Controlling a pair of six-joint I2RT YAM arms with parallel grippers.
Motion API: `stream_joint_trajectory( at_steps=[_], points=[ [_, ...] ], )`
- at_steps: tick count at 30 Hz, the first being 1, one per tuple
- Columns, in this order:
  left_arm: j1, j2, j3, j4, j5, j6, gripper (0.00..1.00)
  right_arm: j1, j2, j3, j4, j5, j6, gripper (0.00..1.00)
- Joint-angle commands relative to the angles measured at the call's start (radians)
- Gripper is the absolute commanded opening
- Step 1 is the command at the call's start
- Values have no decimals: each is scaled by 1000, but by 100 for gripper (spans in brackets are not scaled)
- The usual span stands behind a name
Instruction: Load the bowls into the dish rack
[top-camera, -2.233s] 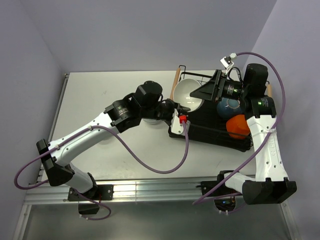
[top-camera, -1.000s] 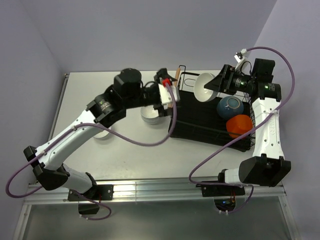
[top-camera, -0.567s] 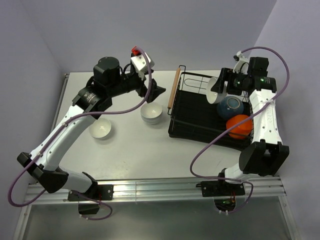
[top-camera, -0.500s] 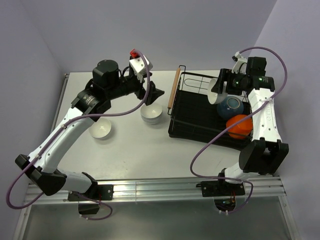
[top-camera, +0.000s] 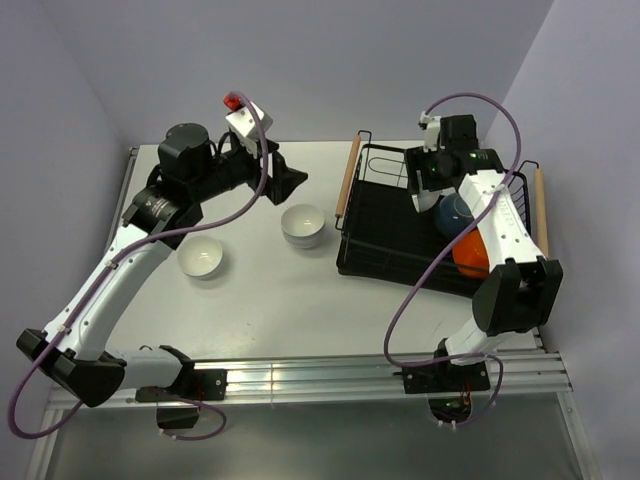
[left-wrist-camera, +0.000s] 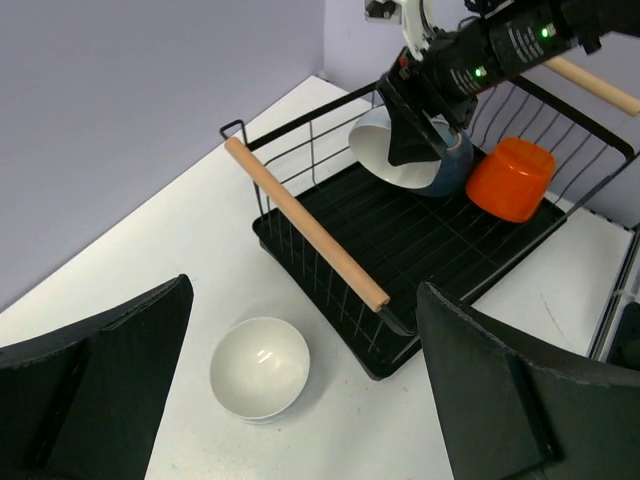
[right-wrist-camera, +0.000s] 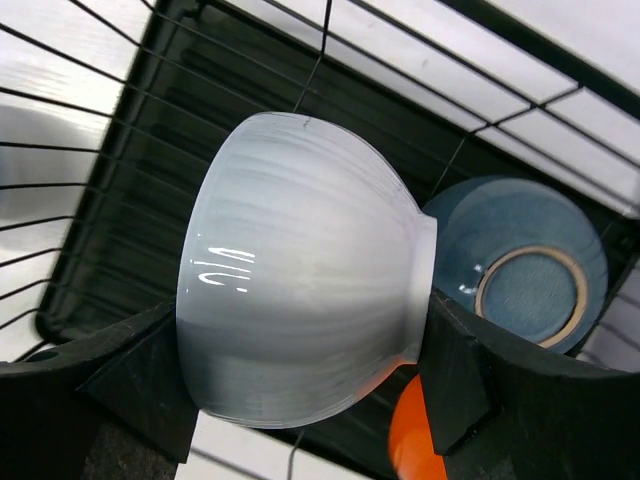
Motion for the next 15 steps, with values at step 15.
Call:
stream_joint_trajectory(
  at_steps=[15],
  points=[
    [81,-34,-16,36,12,-61,100,125,93,-77,234,340,-198,0]
  ],
)
